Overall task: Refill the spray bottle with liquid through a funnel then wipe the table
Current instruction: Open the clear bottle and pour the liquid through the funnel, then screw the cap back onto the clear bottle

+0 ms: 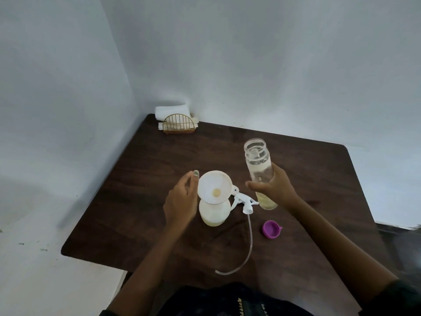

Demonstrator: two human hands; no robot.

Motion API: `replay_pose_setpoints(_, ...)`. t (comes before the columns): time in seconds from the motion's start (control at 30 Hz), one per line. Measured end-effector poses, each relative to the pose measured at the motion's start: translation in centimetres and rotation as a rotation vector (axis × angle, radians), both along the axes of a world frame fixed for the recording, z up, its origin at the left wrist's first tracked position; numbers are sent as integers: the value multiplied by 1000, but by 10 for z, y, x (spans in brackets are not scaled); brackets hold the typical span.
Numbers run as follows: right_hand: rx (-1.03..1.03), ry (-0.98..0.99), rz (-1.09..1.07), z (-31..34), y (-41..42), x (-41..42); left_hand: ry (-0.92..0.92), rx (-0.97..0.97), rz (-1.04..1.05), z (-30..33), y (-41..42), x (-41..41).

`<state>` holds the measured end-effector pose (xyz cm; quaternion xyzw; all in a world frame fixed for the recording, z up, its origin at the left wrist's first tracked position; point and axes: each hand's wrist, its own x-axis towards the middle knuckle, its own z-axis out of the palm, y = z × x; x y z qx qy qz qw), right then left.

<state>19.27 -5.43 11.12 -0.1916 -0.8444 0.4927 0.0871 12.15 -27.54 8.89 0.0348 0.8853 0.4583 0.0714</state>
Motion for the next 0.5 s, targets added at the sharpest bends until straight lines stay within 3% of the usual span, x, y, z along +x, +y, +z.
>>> replay_pose_setpoints(0.17, -177, 69, -76, 8, 2, 2, 221, 78, 51, 21, 10, -4)
replay_pose_setpoints(0.3, -314, 160, -97, 23, 2, 2, 441, 226, -155, 57, 35, -4)
replay_pose_setpoints(0.5, -365, 324, -30, 42, -4, 0, 162, 296, -614, 91, 86, 9)
